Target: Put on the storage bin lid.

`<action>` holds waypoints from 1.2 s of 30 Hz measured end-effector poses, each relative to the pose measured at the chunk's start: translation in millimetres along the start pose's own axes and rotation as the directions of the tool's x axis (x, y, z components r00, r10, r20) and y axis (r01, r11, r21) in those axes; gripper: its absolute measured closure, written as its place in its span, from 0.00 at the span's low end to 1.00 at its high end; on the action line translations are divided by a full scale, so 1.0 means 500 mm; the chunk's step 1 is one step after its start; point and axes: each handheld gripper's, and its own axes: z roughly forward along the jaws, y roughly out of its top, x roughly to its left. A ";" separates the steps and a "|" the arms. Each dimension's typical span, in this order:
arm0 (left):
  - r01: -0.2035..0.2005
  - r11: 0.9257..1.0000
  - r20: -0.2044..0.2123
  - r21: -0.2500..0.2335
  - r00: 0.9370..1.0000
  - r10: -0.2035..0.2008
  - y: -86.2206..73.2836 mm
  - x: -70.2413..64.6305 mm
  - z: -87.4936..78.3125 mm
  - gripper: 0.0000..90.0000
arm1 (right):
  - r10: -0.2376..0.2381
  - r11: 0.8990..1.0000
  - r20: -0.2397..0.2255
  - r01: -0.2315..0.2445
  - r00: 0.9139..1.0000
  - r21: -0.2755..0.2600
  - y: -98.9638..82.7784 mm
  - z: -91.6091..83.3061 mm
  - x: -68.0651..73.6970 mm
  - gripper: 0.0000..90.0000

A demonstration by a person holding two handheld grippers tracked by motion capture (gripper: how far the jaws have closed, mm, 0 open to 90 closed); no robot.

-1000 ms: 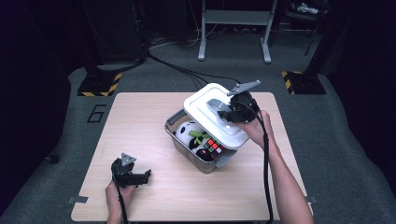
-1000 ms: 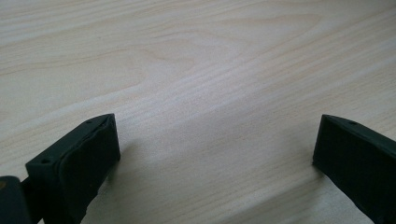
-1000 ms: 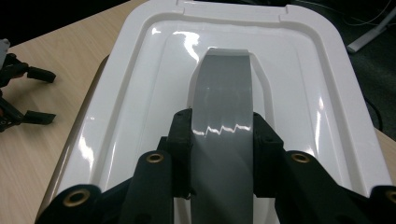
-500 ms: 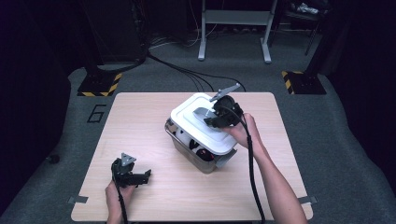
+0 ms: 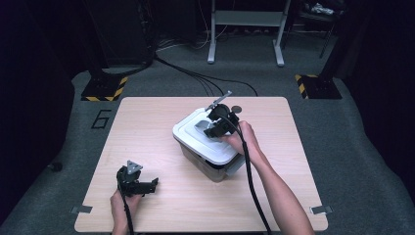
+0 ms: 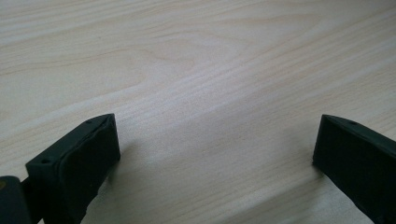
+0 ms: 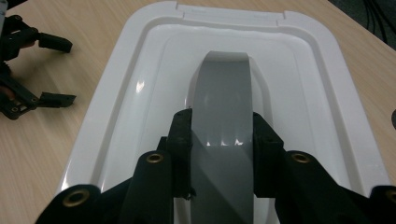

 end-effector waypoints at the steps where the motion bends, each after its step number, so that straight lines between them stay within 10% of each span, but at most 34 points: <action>1: -0.003 1.000 0.004 0.009 1.000 0.003 0.001 0.001 -0.001 0.00 | 0.006 1.000 -0.006 -0.006 1.000 0.003 0.001 0.002 0.001 0.74; 18: 0.000 1.000 0.001 0.001 1.000 0.000 0.000 0.000 0.000 0.00 | 0.009 1.000 0.018 -0.009 1.000 0.023 0.003 0.007 0.010 0.72; 27: -0.003 1.000 0.004 0.010 1.000 0.003 0.001 0.001 -0.002 0.00 | 0.018 0.999 0.017 -0.017 1.000 -0.032 -0.011 -0.002 -0.007 0.30; 36: 0.001 1.000 0.002 0.004 1.000 -0.001 0.000 0.000 -0.001 0.00 | 0.021 0.991 0.021 -0.018 1.000 -0.134 -0.055 -0.057 -0.012 0.09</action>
